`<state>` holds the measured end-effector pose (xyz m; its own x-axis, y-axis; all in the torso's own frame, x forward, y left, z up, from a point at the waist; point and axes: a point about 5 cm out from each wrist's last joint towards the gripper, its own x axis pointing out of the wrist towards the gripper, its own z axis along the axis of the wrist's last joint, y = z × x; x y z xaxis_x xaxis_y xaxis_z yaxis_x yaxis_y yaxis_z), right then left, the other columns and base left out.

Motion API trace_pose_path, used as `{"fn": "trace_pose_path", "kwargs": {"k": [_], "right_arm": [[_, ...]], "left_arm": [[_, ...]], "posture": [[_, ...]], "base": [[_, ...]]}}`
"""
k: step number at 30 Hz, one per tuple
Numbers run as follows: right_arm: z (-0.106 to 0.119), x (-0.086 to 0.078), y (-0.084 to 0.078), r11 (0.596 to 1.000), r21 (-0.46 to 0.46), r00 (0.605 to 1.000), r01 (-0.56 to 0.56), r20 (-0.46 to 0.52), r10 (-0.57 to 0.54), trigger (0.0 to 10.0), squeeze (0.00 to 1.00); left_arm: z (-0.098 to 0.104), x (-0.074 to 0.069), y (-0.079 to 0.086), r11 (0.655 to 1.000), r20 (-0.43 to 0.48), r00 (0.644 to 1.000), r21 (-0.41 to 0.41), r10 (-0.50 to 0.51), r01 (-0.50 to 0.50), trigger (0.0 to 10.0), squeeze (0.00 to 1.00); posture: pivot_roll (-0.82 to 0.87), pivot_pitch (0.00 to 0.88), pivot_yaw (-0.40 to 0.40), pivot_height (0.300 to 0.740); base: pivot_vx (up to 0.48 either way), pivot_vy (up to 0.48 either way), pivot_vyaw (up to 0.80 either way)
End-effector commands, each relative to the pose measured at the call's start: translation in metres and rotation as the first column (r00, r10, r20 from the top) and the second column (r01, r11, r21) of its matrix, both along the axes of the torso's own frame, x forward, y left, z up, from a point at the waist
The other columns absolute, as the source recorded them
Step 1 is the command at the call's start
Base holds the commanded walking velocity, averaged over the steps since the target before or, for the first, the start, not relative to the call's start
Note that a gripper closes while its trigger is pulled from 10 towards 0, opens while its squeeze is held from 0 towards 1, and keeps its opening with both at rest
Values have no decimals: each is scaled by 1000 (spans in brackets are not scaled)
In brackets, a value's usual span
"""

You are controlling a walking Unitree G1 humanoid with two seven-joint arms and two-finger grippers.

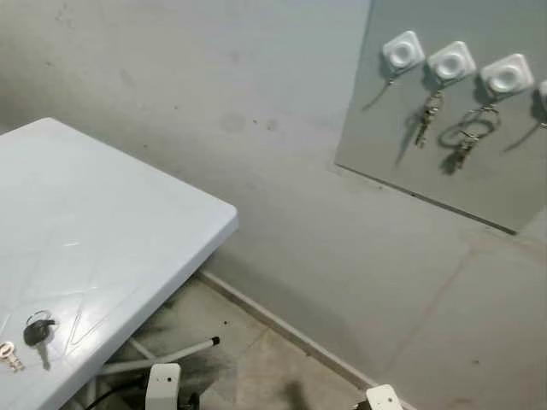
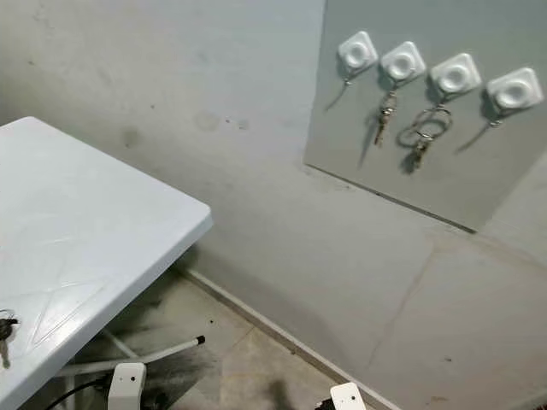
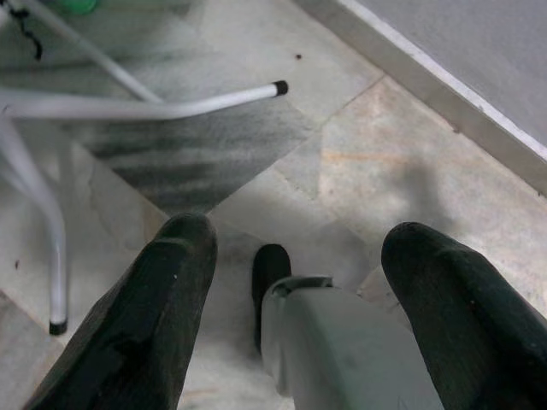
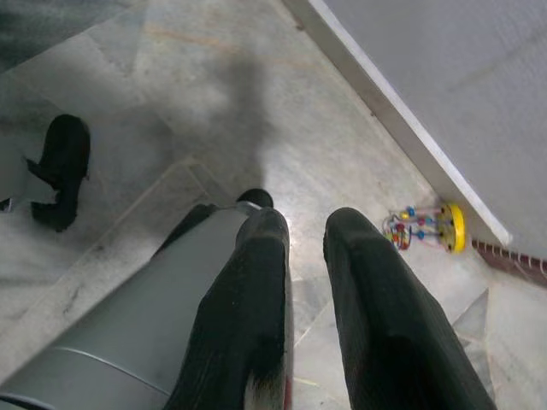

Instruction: Hang keys on a hook

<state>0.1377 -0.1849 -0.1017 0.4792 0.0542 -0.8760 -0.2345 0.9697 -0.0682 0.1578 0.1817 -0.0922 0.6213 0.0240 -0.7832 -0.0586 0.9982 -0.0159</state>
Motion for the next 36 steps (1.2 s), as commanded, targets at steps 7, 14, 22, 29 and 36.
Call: {"fn": "trace_pose_path", "kwargs": {"k": [7,14,22,29,36], "right_arm": [[-1,-1,3,1000,8,1000,4,-10,-4,10000,0],[-1,-1,3,1000,9,1000,4,-11,-3,10000,0],[-1,-1,3,1000,9,1000,3,-10,-3,10000,0],[-1,-1,3,1000,8,1000,0,-11,0,10000,0],[-1,-1,4,1000,7,1000,-6,-13,7,10000,0]], "left_arm": [[-1,-4,4,1000,-16,1000,21,-6,6,10000,0],[-1,-4,4,1000,-18,1000,25,-10,11,10000,0],[-1,-3,4,999,-21,1000,29,-14,14,10000,0],[-1,-3,4,999,-20,1000,28,-15,16,10000,0],[-1,-3,3,1000,-21,1000,28,-6,6,10000,0]], "posture": [[-72,0,-15,728],[-73,0,-14,728],[-75,0,-13,728],[-73,0,-15,728],[-71,0,-16,728]], "base": [[0,341,800],[0,0,800],[0,0,800],[0,0,800],[0,0,800]]}}
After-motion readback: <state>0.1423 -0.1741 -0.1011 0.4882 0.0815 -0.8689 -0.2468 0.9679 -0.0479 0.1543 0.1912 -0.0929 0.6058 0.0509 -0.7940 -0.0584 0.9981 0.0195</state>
